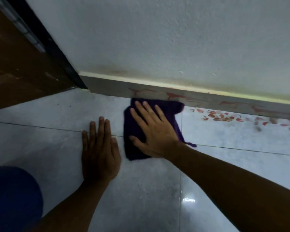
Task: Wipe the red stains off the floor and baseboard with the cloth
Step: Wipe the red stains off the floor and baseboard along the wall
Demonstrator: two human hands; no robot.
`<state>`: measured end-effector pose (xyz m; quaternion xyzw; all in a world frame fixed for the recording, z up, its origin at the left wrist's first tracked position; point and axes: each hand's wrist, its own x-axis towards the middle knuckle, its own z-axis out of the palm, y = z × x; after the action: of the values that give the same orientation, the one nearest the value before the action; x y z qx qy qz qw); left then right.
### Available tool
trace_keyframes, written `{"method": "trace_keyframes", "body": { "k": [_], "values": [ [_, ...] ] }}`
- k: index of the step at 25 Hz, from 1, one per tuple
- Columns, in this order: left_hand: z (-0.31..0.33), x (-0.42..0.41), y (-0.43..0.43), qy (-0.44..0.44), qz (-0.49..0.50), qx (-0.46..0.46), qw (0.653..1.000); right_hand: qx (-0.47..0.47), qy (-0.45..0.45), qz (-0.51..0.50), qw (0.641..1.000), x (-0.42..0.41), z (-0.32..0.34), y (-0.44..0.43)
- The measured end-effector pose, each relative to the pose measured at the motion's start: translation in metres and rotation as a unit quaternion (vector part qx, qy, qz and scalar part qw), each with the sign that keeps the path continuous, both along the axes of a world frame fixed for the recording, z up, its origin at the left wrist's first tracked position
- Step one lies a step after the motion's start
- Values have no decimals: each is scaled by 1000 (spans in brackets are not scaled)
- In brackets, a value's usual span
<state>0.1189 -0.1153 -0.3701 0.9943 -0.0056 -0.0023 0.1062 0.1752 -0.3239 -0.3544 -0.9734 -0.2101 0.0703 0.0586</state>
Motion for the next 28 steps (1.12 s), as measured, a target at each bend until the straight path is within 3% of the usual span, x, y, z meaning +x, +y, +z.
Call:
{"method": "trace_keyframes", "body": {
  "k": [5, 9, 11, 13, 16, 19, 24, 28],
  "values": [
    [-1, -1, 1, 0, -2, 2, 1000, 11, -15, -136, 991, -18, -4, -20],
    [-1, -1, -1, -23, -32, -16, 999, -30, -17, -340, 940, -51, 0, -75],
    [-4, -1, 0, -40, -67, -15, 997, -46, -8, -386, 921, -49, 1, -63],
    [-6, 1, 2, -48, -73, -12, 996, -38, -8, -317, 948, -40, 2, -45],
    [-9, 1, 4, -42, -73, -5, 996, -1, -5, -54, 999, -12, 3, -18],
    [-10, 3, 5, -25, -75, -1, 997, 7, -7, -4, 1000, 9, 4, -11],
    [-5, 1, 2, -15, -63, -19, 998, -4, -35, -213, 976, -52, 4, -105],
    [-8, 1, 1, -33, -63, -29, 997, -13, -9, -433, 901, -57, 7, -110]
  ]
}}
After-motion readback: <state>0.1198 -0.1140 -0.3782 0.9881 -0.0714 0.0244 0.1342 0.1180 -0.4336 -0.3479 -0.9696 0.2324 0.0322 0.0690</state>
